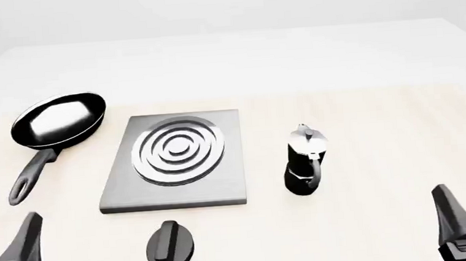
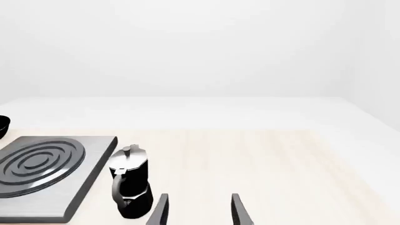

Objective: Turn on the stove and put the frying pan on it.

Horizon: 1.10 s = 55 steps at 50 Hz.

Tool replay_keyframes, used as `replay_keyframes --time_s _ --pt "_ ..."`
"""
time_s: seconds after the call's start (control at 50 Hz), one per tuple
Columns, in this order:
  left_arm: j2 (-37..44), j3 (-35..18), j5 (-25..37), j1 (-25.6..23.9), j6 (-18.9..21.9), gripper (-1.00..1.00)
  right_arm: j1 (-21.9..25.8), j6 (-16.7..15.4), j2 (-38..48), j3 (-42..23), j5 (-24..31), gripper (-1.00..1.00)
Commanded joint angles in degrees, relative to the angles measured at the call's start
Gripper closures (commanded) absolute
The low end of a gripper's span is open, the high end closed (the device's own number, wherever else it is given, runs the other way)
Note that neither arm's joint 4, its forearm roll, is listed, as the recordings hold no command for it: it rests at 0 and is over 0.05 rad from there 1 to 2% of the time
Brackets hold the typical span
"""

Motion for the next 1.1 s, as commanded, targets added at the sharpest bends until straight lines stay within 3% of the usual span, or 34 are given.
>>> replay_keyframes --time_s 0.02,0.16,0.22,0.36,0.44,0.66,0.74,0.78,0.9,1.0,1.04,1.1 --pt "0.11 -2.54 2.53 -0.32 1.35 -1.00 0.00 0.00 0.27 -0.15 -0.07 -1.00" --pt "-0.06 -5.98 4.93 -1.97 1.51 -1.00 0.00 -0.01 0.27 -0.15 -0.06 -1.00" --pt "-0.08 -8.60 6.08 -3.26 4.30 -1.00 0.01 -0.01 0.28 -0.15 -0.06 -1.00" --pt "0.04 -12.25 14.70 -9.64 0.41 -1.00 -0.01 0.00 0.27 -0.15 -0.07 -1.00" --pt "0.01 -14.70 16.99 -10.08 1.13 -1.00 -0.01 -0.02 0.27 -0.15 -0.06 -1.00" --pt "2.44 -20.76 27.99 -17.99 2.84 -1.00 0.00 0.00 0.27 -0.15 -0.07 -1.00" --pt "2.13 -22.65 31.03 -17.47 4.78 -1.00 0.00 0.00 0.27 -0.15 -0.07 -1.00" --pt "2.97 -23.64 33.11 -19.04 2.73 -1.00 -0.02 0.00 0.27 -0.15 -0.06 -1.00" --pt "2.94 -27.32 39.09 -20.74 3.81 -1.00 0.00 0.00 0.27 -0.15 -0.07 -1.00" --pt "4.51 -27.01 39.70 -24.25 6.60 -1.00 0.00 0.01 0.27 -0.15 -0.07 -1.00" --pt "4.25 -26.63 39.50 -24.60 9.69 -1.00 0.00 -0.01 0.27 -0.15 -0.07 -1.00" --pt "6.10 -26.12 38.70 -26.76 7.69 -1.00 0.00 0.00 0.27 -0.15 -0.07 -1.00"
